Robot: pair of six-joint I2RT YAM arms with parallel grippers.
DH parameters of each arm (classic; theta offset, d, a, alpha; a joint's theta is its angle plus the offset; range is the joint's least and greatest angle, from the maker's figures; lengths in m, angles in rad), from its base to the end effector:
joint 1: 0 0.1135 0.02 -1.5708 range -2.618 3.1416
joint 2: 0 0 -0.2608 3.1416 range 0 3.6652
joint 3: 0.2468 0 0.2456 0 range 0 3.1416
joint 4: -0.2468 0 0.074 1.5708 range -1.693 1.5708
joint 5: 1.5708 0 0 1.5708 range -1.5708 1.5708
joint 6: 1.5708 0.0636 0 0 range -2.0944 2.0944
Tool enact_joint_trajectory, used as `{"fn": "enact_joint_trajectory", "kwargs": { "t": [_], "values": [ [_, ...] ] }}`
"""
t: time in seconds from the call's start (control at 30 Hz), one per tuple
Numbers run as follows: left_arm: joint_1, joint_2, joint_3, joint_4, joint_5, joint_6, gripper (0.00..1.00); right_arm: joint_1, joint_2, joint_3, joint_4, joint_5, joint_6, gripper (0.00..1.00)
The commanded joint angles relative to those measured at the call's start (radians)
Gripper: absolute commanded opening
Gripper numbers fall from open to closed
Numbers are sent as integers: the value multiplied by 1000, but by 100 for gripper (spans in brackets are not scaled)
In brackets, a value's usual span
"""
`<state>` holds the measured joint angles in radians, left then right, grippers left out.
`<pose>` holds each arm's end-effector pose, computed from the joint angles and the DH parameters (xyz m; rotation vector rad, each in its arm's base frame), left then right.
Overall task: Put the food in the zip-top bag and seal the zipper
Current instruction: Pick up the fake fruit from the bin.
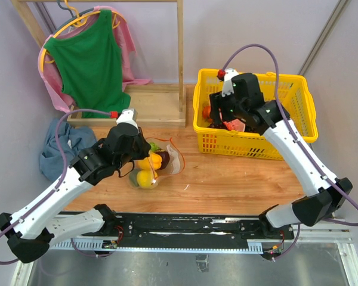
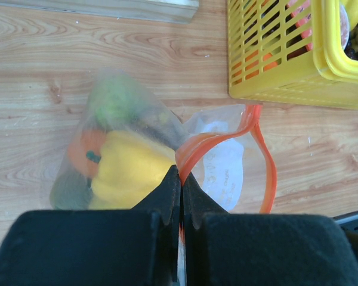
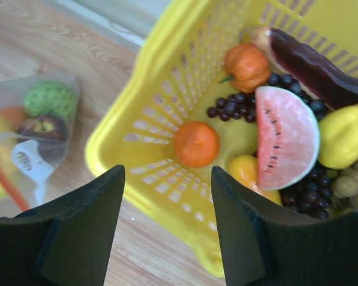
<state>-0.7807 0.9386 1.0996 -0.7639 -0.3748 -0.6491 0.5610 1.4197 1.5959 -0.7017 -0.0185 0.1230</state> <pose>0.1592 -0.1250 0.3458 -0.0724 2.1565 -0.4324 0.2735 0.1732 0.4031 -0.4728 2.0724 0.4292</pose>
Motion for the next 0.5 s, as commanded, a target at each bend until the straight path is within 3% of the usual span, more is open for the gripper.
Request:
{"fn": "enact_joint_trajectory", "kwargs": {
  "t": [0.0, 0.47],
  "values": [
    [6, 5, 40, 63, -27, 21, 0, -125, 17, -18, -6, -60, -8, 64],
    [6, 37, 64, 99, -9, 38, 0, -222, 218, -118, 69, -230, -101, 83]
  ]
}}
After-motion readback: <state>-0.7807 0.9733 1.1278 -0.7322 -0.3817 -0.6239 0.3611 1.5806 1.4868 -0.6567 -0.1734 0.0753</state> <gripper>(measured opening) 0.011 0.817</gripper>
